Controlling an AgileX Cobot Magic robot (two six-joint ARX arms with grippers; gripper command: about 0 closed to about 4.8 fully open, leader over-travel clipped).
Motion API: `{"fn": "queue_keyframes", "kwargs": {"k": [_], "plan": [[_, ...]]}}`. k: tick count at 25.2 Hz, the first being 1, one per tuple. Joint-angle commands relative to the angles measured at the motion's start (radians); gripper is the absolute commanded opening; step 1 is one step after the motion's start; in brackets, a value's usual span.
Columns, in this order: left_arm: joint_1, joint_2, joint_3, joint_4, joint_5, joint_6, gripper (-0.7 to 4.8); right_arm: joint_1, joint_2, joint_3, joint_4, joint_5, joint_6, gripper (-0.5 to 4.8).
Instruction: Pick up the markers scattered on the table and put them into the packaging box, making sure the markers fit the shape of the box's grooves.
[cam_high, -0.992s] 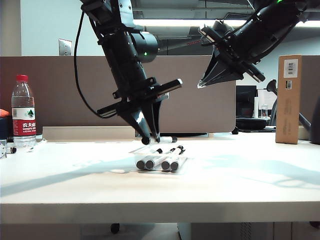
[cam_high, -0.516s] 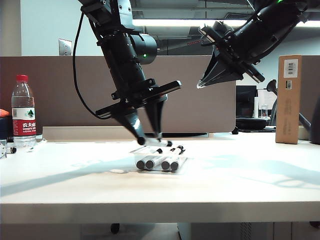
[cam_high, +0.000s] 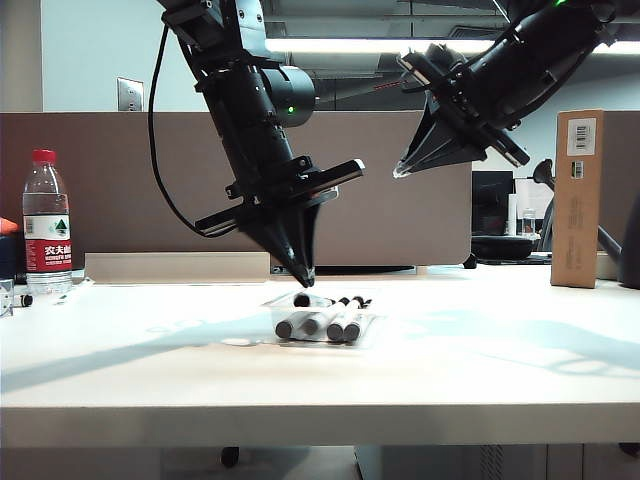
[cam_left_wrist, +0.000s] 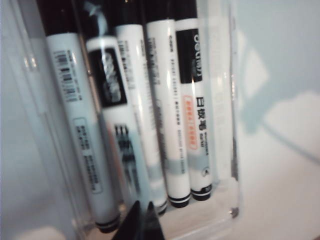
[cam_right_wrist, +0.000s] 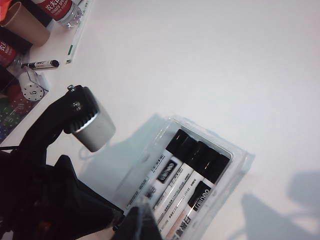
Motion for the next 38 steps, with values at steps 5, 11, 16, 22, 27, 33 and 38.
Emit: {"fn": "queue_keyframes", "kwargs": {"k": [5,11,16,22,27,33,38], "plan": [[-0.003,-0.005,0.002,0.005,0.013,0.013,0.68,0.001,-0.006,0.006,-0.002,-0.006,-0.006,-0.05],[0.003,-0.036,0.003,0.01,0.008,0.047,-0.05,0.001,-0.006,0.006,-0.005,-0.006,-0.006,-0.05],[0.024,-0.119,0.003,0.011,-0.123,0.141,-0.06,0.001,-0.037,0.006,-0.042,-0.005,-0.006,-0.05],[0.028,-0.337,-0.037,0.048,-0.074,0.219,-0.06,0.027,-0.198,0.002,-0.324,0.009,-0.127,-0.05],[0.027,-0.489,-0.136,0.14,-0.007,0.224,-0.06,0.074,-0.352,-0.061,-0.328,0.065,-0.13,-0.05],[0.021,-0.92,-0.649,0.467,0.011,0.187,-0.06,0.272,-0.675,-0.333,-0.164,0.261,-0.047,-0.05],[0.021,-1.301,-1.076,0.863,0.084,0.166,-0.05,0.402,-0.814,-0.48,-0.083,0.335,-0.047,-0.05]]}}
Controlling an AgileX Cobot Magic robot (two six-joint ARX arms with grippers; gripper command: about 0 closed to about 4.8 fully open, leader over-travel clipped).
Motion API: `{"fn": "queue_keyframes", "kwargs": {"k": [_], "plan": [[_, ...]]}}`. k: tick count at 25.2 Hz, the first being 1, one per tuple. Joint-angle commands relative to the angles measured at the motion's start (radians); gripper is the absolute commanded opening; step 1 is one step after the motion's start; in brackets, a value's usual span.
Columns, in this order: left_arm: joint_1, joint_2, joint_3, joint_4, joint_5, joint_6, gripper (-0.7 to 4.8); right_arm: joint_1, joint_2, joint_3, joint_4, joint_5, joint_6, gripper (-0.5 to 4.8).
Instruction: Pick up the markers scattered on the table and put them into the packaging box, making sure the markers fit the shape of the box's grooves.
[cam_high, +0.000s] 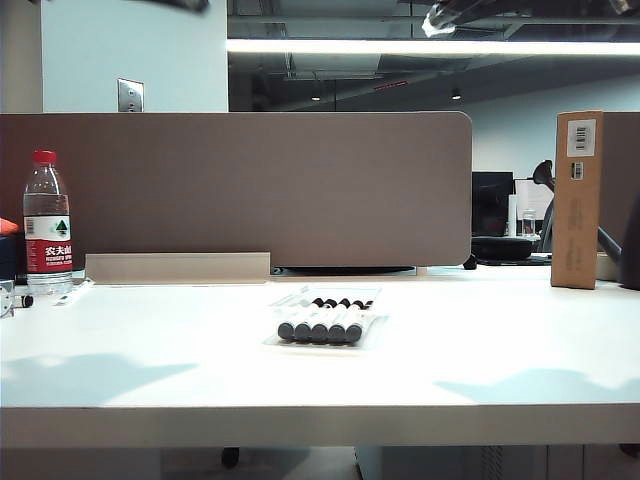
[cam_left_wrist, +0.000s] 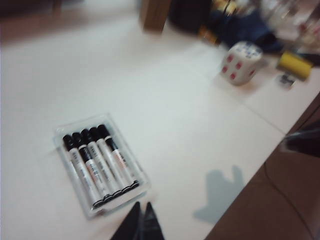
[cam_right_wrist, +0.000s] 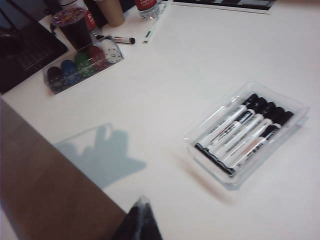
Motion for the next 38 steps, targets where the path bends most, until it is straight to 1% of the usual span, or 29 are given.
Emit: {"fn": "queue_keyframes", "kwargs": {"k": [1,5,17,19,20,21,22,23,24,25,26,27,30,31,32,33,34,36,37,38], "plan": [[0.002,-0.16,-0.157,0.174,0.002,-0.002,-0.05,0.028,-0.029,-0.021,0.026,0.014,0.002,-0.05],[0.002,-0.238,-0.18,0.109,0.0,0.001,-0.05,0.026,-0.024,-0.021,0.029,0.014,0.002,-0.05],[0.002,-0.242,-0.18,0.108,0.004,0.008,-0.05,0.025,-0.023,-0.021,0.029,0.015,0.002,-0.05],[0.004,-0.242,-0.18,0.109,-0.005,0.098,-0.05,0.025,-0.023,-0.021,0.03,0.015,0.002,-0.05],[0.004,-0.241,-0.18,0.094,-0.032,0.156,-0.05,0.025,-0.023,-0.021,0.03,0.015,0.002,-0.05],[0.004,-0.241,-0.181,0.069,-0.058,0.19,-0.05,0.025,-0.023,-0.021,0.029,0.014,0.002,-0.05],[0.004,-0.239,-0.192,0.045,-0.093,0.246,-0.05,0.026,-0.023,-0.021,0.03,0.014,0.002,-0.05],[0.004,-0.237,-0.227,0.072,-0.123,0.294,-0.05,0.026,-0.023,-0.021,0.03,0.015,0.002,-0.05],[0.008,-0.237,-0.261,0.114,-0.15,0.314,-0.05,0.025,-0.023,-0.021,0.029,0.015,0.002,-0.05],[0.018,-0.238,-0.293,0.158,-0.171,0.316,-0.05,0.025,-0.023,-0.021,0.03,0.015,0.002,-0.05],[0.065,-0.245,-0.371,0.268,-0.188,0.299,-0.05,0.025,-0.023,-0.021,0.029,0.015,0.002,-0.05],[0.093,-0.249,-0.409,0.323,-0.185,0.274,-0.05,0.026,-0.023,-0.021,0.029,0.014,0.002,-0.05],[0.221,-0.277,-0.542,0.512,-0.184,0.119,-0.05,0.026,-0.023,-0.021,0.03,0.015,0.002,-0.05],[0.298,-0.313,-0.606,0.577,-0.208,0.036,-0.05,0.026,-0.023,-0.021,0.029,0.015,0.002,-0.05],[0.335,-0.34,-0.631,0.586,-0.227,0.017,-0.05,0.025,-0.023,-0.021,0.031,0.015,0.002,-0.05],[0.36,-0.361,-0.647,0.586,-0.24,0.016,-0.05,0.025,-0.023,-0.021,0.03,0.015,0.002,-0.05],[0.401,-0.412,-0.679,0.585,-0.262,0.035,-0.05,0.025,-0.023,-0.021,0.03,0.015,0.002,-0.05],[0.434,-0.463,-0.708,0.584,-0.287,0.059,-0.05,0.025,-0.023,-0.021,0.031,0.015,0.002,-0.05],[0.471,-0.526,-0.747,0.584,-0.317,0.069,-0.05,0.025,-0.023,-0.021,0.029,0.015,0.002,-0.05],[0.506,-0.583,-0.785,0.584,-0.33,0.059,-0.05,0.025,-0.023,-0.021,0.03,0.015,0.002,-0.05]]}}
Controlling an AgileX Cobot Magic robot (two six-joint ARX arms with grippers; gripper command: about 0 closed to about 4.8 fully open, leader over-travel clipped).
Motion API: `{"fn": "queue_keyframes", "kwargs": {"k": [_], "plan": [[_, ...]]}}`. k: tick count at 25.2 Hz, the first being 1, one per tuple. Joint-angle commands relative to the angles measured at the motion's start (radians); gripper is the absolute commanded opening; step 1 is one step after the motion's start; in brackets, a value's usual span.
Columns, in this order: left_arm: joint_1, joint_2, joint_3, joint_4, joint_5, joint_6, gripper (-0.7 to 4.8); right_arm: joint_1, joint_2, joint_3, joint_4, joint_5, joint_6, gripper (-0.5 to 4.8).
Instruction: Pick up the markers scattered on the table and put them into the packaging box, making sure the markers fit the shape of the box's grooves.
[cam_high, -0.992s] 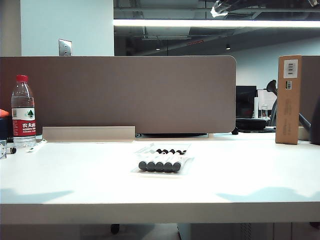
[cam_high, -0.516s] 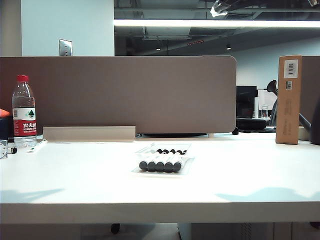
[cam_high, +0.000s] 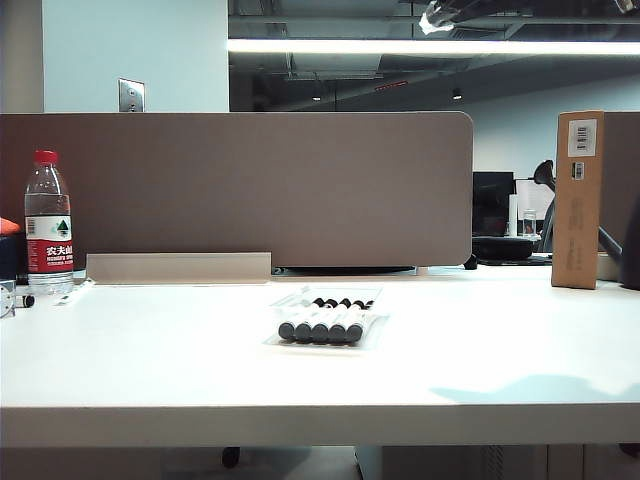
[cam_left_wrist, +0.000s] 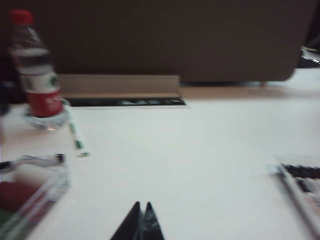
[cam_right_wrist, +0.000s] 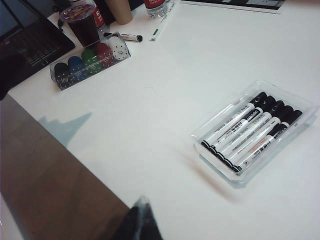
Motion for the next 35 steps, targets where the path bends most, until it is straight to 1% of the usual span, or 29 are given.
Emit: {"fn": "queue_keyframes", "kwargs": {"k": [1,2,3,4,5,8,9,13,15,22,28,32,35], "plan": [[0.077,-0.124,-0.082,0.009,-0.048,-0.012,-0.05,0.0,-0.002,0.005,0.016,0.001,0.002,-0.05],[0.109,-0.181,-0.122,0.009,-0.047,-0.047,-0.05,0.0,-0.002,0.005,0.016,0.0,0.002,-0.05],[0.126,-0.216,-0.135,-0.021,-0.045,-0.059,-0.05,0.0,-0.001,0.005,0.016,0.0,0.002,-0.05],[0.148,-0.278,-0.136,-0.114,-0.042,-0.07,-0.05,0.0,-0.002,0.005,0.016,0.0,0.002,-0.05],[0.156,-0.302,-0.136,-0.15,-0.044,-0.078,-0.05,0.0,-0.002,0.005,0.018,0.001,0.002,-0.05],[0.164,-0.397,-0.136,-0.286,-0.048,-0.071,-0.05,0.0,-0.002,0.005,0.017,0.0,0.002,-0.05],[0.164,-0.412,-0.136,-0.295,-0.048,-0.071,-0.05,0.0,-0.002,0.005,0.016,0.001,0.002,-0.05],[0.159,-0.424,-0.136,-0.253,-0.047,-0.072,-0.05,0.0,-0.002,0.005,0.017,0.0,0.002,-0.05],[0.141,-0.424,-0.136,-0.226,-0.047,-0.071,-0.05,0.0,-0.002,0.005,0.016,0.001,0.002,-0.05],[0.09,-0.424,-0.136,-0.227,-0.044,-0.072,-0.05,0.0,-0.002,0.005,0.016,0.001,0.002,-0.05],[0.079,-0.424,-0.136,-0.228,-0.043,-0.07,-0.05,0.0,-0.002,0.005,0.016,0.001,0.002,-0.05],[0.079,-0.424,-0.136,-0.227,-0.044,-0.025,-0.05,0.0,-0.002,0.005,0.016,0.001,0.002,-0.05],[0.079,-0.424,-0.136,-0.227,-0.044,-0.026,-0.05,0.0,-0.002,0.005,0.016,0.001,0.002,-0.05]]}}
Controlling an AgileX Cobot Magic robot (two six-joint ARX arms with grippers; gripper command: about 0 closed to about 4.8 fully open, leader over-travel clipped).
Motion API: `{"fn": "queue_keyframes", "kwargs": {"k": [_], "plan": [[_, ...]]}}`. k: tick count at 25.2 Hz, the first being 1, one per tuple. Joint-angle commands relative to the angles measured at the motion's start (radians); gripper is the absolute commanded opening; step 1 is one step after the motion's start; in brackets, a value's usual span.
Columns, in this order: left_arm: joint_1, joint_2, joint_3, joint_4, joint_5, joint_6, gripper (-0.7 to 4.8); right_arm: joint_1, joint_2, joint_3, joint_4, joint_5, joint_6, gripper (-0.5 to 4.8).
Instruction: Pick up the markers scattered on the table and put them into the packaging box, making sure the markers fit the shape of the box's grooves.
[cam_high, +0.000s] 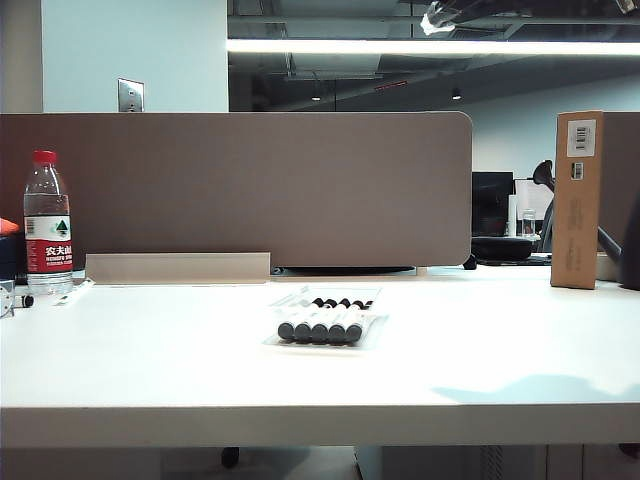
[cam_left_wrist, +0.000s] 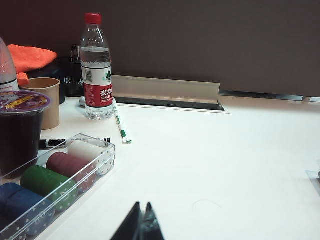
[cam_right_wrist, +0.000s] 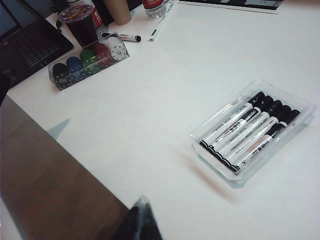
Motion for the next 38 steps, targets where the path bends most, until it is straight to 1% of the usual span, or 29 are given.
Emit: {"fn": "queue_keyframes", "kwargs": {"k": [1,35,38], "plan": [[0.0,0.0,0.005,0.012,0.004,0.006,-0.05,0.0,-0.002,0.005,0.017,0.0,0.002,-0.05],[0.001,0.0,0.005,0.012,0.004,0.006,-0.05,0.0,-0.002,0.005,0.017,0.0,0.002,-0.05],[0.001,0.0,0.005,0.011,0.004,0.006,-0.05,-0.008,-0.02,0.005,0.017,0.037,-0.034,-0.05]]}}
